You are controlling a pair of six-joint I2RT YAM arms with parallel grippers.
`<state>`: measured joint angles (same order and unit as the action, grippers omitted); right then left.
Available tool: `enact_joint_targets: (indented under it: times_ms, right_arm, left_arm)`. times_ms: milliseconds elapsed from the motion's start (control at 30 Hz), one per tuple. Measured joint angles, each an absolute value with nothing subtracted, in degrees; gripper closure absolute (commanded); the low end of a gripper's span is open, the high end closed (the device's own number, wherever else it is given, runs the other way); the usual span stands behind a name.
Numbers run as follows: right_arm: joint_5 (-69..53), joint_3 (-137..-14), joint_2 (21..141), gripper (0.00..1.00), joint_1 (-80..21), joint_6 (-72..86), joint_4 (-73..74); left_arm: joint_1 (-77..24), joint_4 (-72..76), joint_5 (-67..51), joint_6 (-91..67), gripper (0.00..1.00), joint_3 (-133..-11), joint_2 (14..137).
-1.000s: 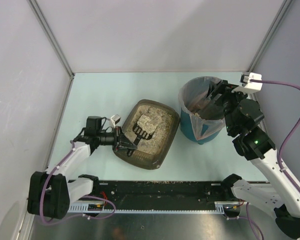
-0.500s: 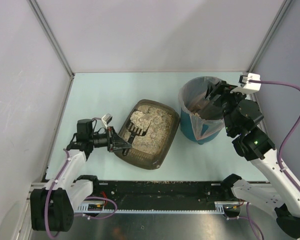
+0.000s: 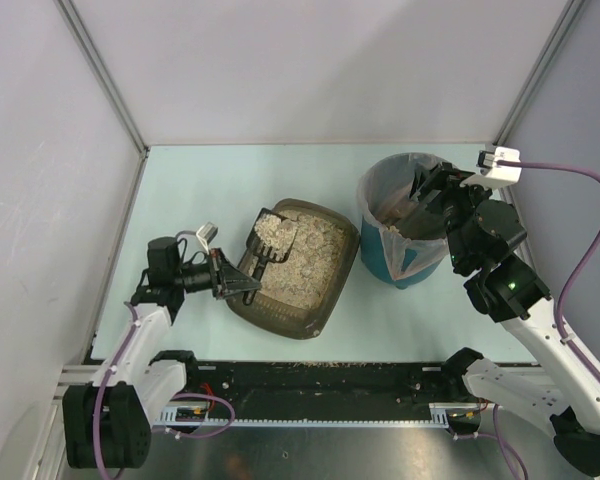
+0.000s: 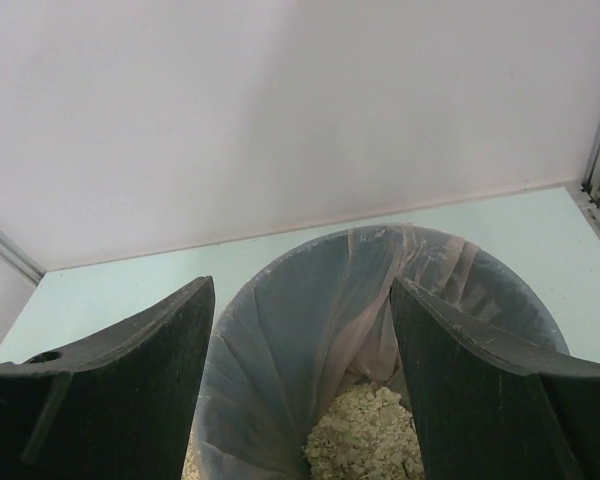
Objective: Clean the litter box
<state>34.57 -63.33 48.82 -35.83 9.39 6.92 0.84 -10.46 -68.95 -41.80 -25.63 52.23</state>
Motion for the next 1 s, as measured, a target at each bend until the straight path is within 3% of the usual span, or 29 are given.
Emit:
enact_joint_targets:
  times_ms: [367, 1000]
  right_arm:
    - [35.27, -63.33, 48.8, 0.24, -35.9, 8.43, 6.76]
    - [35.27, -63.33, 48.8, 0.24, -35.9, 7.66, 5.72]
  left_arm:
    - [0.93, 5.34, -69.21, -53.93, 1.0, -17.76, 50.41]
    - [-3.2, 3.68, -69.6, -52.42, 1.0, -18.04, 53.52]
